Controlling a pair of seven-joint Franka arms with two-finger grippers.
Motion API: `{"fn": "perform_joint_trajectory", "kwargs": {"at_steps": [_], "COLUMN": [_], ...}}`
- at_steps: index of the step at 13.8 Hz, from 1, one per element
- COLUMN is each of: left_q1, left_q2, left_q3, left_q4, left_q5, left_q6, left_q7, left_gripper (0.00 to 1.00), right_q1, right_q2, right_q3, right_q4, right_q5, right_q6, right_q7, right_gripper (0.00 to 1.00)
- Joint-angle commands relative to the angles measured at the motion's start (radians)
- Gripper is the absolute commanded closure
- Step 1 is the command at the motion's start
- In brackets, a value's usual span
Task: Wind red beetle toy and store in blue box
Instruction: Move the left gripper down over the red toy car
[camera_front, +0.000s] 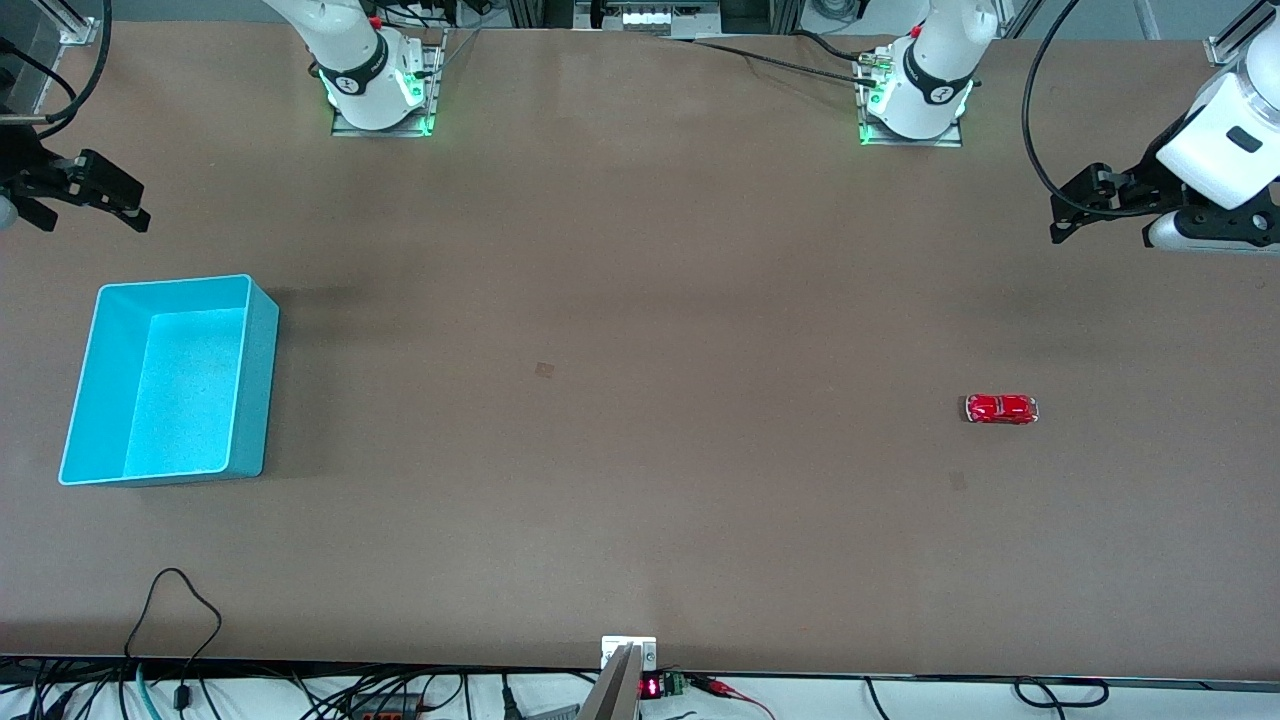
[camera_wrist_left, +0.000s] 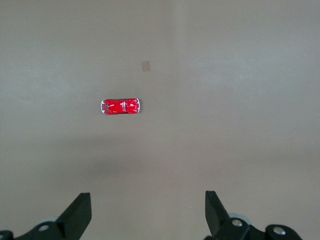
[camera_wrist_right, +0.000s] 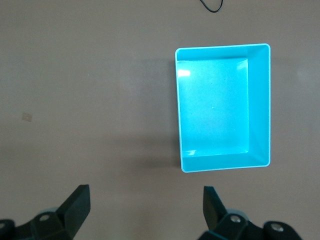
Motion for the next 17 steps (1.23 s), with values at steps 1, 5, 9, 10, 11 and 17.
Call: {"fn": "perform_joint_trajectory", "kwargs": {"at_steps": [1, 5, 9, 10, 11, 17], "left_q1": [-0.003, -0.001, 0.000, 0.000, 0.002, 0.000], "left_q2": [0.010, 0.010, 0.010, 0.010, 0.010, 0.010], "left_q3": [-0.001, -0.001, -0.001, -0.001, -0.001, -0.001], "left_q4": [0.028, 0.026, 0.028, 0.028, 0.028, 0.028], "left_q5": [0.016, 0.017, 0.017, 0.017, 0.017, 0.020], "left_q6": [-0.023, -0.023, -0.023, -0.023, -0.024, -0.058], "left_q7": [-0.007, 0.005, 0.008, 0.005, 0.003, -0.006], "left_gripper": [0.00, 0.00, 0.00, 0.00, 0.00, 0.00], "right_q1": [-0.001, 0.001, -0.001, -0.001, -0.001, -0.002], "right_q2": [-0.053, -0.058, -0.057, -0.057, -0.057, -0.050], "right_q3": [-0.006, -0.005, -0.005, -0.005, -0.005, -0.006], "right_q4": [-0.065, -0.063, -0.060, -0.060, -0.059, -0.056], "right_q5": [0.018, 0.018, 0.019, 0.019, 0.019, 0.019], "right_q6": [0.047, 0.038, 0.034, 0.032, 0.032, 0.032], "right_q7": [0.004, 0.009, 0.010, 0.010, 0.010, 0.010], "right_gripper": [0.00, 0.00, 0.00, 0.00, 0.00, 0.00]}}
